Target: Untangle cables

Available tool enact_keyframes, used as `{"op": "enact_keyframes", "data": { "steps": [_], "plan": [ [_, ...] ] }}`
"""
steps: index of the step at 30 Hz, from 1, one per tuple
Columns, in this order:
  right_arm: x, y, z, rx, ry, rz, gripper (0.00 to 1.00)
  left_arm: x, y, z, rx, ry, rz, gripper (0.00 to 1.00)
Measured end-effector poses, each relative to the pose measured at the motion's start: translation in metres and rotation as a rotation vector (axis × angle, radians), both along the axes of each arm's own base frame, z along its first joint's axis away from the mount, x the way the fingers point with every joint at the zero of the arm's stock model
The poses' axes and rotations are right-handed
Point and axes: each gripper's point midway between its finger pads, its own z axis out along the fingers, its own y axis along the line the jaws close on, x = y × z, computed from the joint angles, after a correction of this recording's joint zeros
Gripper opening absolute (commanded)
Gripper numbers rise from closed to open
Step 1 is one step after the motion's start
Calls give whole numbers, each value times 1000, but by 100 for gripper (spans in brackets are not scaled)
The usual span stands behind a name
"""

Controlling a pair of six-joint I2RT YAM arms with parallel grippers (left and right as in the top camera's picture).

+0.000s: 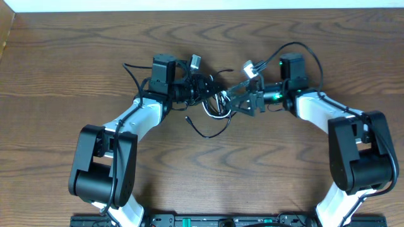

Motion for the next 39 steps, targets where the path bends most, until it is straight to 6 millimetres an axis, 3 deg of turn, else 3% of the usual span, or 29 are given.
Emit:
{"op": "enact_keyframes", "data": {
  "steps": [11,15,22,29,31,33,35,36,39],
  "plan": [
    [2,3,-12,-56,13,-32,84,-1,0,0,-41,157,57,7],
    [-4,14,-21,-101,14,-27,68,-2,-1,1,-64,231,79,8],
    [-16,35,-26,-129,-19,15,56,-6,-3,3,-91,290,77,8],
    [-21,43,-29,-144,-42,31,1,-7,-3,4,-98,297,67,8],
    [-21,43,-30,-150,-34,26,1,-8,-4,4,-94,280,61,8],
    [-20,42,-31,-154,-34,21,1,-7,-3,4,-85,248,51,17],
    [-20,42,-31,-156,-35,20,1,-5,-3,3,-70,204,45,51],
    [-20,42,-31,-155,-34,20,1,-5,-2,2,-64,197,49,58],
    [-19,41,-31,-156,-26,16,1,-2,-1,0,-34,125,40,65]
  ]
}}
